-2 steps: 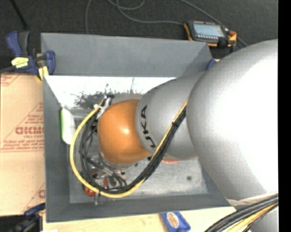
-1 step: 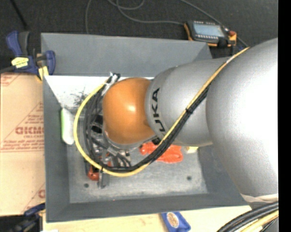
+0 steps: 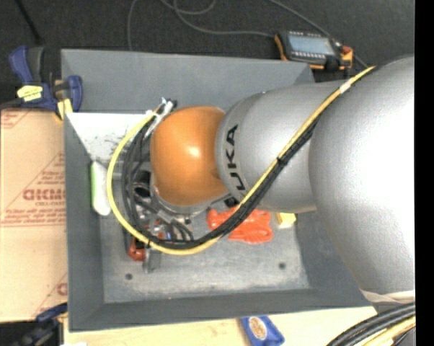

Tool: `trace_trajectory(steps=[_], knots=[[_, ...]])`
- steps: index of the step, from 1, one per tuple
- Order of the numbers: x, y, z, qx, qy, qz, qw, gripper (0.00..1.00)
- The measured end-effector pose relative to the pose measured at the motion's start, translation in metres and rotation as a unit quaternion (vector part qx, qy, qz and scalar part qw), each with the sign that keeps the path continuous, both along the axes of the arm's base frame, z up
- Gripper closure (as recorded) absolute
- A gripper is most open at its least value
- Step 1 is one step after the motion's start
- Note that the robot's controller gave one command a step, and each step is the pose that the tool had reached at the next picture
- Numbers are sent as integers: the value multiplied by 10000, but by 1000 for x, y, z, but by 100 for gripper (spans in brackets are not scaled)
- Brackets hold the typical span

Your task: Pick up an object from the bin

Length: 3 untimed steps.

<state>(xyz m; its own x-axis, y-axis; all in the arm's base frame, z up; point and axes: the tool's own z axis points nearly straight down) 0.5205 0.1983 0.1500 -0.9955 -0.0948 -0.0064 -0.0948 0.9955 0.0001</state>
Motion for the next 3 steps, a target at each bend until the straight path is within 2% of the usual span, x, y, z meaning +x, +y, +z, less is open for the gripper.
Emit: trace_trajectory(steps=[1, 2, 3], knots=[[6, -13, -29, -10, 33, 171, 9998, 100], [3, -17, -40, -16, 58, 178, 9998, 100], [33, -35, 10, -14, 67, 274, 9996, 100]])
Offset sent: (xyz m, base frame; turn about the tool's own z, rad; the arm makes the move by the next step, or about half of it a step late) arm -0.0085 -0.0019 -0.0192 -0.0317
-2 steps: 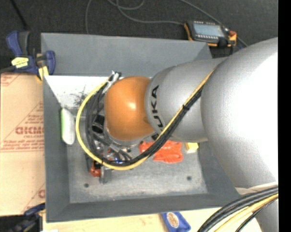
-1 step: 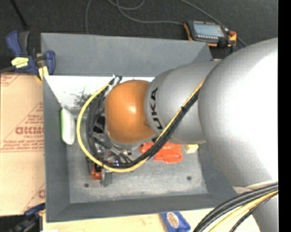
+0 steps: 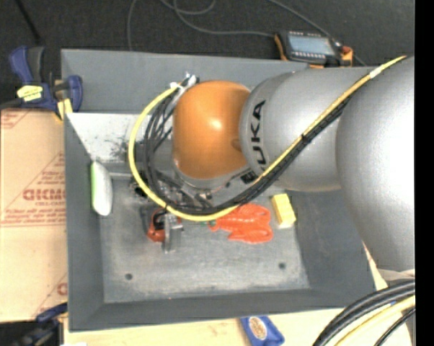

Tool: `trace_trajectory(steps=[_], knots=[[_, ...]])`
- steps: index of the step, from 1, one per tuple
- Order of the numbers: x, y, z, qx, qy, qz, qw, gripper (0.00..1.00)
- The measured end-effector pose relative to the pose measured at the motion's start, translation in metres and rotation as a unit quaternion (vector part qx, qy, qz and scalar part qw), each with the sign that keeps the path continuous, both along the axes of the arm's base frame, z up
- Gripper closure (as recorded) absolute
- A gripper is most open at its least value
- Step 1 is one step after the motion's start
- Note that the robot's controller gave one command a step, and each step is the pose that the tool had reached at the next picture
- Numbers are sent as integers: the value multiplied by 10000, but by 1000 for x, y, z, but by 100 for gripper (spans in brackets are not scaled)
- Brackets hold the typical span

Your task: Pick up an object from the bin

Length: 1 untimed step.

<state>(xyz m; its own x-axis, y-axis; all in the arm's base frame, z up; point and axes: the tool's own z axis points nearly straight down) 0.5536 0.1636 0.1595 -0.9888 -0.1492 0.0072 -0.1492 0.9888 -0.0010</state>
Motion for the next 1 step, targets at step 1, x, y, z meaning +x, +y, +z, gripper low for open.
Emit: trace_trajectory(steps=[1], knots=[[23, -4, -4, 20, -126, 91, 9999, 100]])
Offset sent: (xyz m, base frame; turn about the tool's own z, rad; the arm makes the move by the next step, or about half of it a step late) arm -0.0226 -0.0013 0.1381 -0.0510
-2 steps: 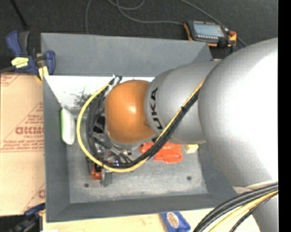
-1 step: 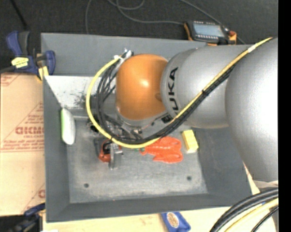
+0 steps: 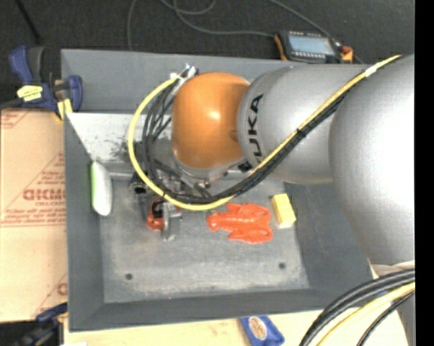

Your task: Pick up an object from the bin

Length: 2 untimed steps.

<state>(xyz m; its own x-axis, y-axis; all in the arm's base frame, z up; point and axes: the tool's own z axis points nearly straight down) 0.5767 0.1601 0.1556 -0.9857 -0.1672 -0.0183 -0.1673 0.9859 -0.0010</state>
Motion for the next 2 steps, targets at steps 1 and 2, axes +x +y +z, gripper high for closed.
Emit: trace_trajectory(steps=[1, 2], knots=[[-20, -1, 6, -43, 177, 43, 9998, 100], [13, -22, 7, 0, -1, 306, 9995, 100]])
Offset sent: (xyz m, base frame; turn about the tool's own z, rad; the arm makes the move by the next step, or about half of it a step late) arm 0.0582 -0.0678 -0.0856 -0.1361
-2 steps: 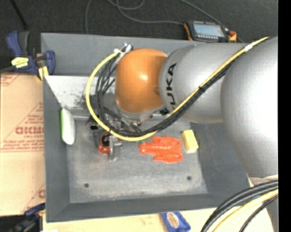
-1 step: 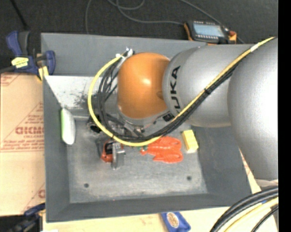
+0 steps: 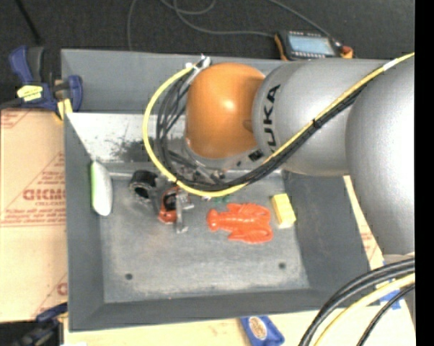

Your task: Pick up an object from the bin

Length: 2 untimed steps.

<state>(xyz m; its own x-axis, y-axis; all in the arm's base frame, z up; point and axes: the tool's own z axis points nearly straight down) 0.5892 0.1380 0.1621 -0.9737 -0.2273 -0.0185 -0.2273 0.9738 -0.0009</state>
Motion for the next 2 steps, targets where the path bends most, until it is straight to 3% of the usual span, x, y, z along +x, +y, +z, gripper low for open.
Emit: trace_trajectory(steps=[1, 2], knots=[[-26, 2, 5, -45, 177, 17, 9998, 100], [-17, 2, 73, -25, 103, 30, 9999, 100]])
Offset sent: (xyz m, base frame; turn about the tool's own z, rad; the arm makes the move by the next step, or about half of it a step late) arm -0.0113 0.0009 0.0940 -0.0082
